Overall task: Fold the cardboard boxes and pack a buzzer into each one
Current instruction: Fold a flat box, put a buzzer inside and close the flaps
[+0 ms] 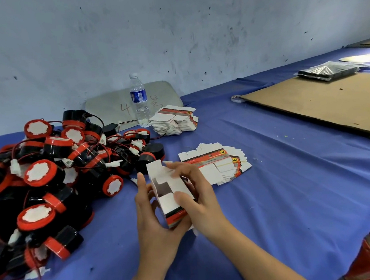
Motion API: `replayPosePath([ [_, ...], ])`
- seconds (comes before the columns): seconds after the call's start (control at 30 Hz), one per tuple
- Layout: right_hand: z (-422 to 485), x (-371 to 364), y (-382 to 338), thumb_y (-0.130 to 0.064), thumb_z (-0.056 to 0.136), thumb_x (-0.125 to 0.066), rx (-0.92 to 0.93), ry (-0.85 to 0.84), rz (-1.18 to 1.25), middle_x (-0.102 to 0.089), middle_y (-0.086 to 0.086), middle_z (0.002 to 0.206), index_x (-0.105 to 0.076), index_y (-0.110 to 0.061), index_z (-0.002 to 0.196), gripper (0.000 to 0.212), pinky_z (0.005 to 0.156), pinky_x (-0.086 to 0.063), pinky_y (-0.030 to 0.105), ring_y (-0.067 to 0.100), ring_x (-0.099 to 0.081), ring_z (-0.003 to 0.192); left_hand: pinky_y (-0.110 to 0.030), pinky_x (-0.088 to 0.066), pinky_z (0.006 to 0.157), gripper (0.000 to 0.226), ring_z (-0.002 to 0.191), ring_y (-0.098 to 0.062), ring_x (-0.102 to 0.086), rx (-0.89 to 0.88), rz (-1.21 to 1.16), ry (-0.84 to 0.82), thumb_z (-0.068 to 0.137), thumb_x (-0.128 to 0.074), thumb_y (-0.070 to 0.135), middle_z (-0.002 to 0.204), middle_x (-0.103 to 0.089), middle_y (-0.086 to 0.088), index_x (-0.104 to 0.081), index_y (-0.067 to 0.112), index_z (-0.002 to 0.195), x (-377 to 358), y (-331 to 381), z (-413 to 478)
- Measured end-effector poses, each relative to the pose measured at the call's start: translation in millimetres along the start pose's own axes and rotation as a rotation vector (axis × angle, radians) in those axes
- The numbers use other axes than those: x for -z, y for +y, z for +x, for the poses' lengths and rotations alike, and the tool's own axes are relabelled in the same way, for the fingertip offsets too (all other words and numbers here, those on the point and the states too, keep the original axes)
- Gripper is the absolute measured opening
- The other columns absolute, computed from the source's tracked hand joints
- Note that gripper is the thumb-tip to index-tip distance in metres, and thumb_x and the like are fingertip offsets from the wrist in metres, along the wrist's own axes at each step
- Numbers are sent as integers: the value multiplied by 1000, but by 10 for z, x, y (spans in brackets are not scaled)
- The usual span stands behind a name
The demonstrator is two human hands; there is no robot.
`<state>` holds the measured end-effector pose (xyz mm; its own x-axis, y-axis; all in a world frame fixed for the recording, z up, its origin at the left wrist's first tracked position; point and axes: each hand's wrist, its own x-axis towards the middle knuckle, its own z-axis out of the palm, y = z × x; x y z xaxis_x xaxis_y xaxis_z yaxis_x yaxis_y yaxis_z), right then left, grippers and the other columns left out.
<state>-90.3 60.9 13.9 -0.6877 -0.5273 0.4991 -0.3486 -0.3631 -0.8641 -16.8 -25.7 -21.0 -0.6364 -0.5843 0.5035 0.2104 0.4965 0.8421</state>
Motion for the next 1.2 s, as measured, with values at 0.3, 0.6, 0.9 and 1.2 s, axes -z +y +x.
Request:
replayPosePath([
  [0.3, 21, 34, -97, 0, 80, -45, 76, -39, -248, -49, 8, 113, -68, -3, 110, 38, 92, -38, 13, 9, -51, 110, -18, -46, 84, 117, 118, -8, -51, -152, 182, -32, 57, -79, 30, 129, -39, 21, -5, 66, 141, 19, 56, -17],
  [0.6, 31, 44, -104, -25, 88, -57, 50, -31, -205, -52, 5, 113, -71, -11, 110, 30, 94, -40, 16, 13, -53, 113, -8, -42, 80, 130, 113, 11, -45, -196, 207, -20, 59, -92, 15, 125, -34, 36, -4, 65, 141, 13, 0, -7],
  [0.9, 48, 46, -78, -13, 86, -54, -13, 1, -67, -55, -2, 113, -66, -19, 100, 20, 94, -41, 18, 14, -51, 119, -26, -45, 90, 114, 120, -11, -49, -211, 170, 22, 61, -79, 34, 137, -40, 3, -5, 63, 142, -9, 57, -12],
  [1.2, 42, 55, -95, -10, 84, -53, 15, -22, -59, -55, -4, 110, -65, -25, 96, 23, 94, -42, 21, 15, -51, 119, -12, -41, 83, 102, 118, -5, -44, -293, 267, 13, 58, -79, 30, 134, -38, 1, -22, 50, 141, 18, 55, 22],
])
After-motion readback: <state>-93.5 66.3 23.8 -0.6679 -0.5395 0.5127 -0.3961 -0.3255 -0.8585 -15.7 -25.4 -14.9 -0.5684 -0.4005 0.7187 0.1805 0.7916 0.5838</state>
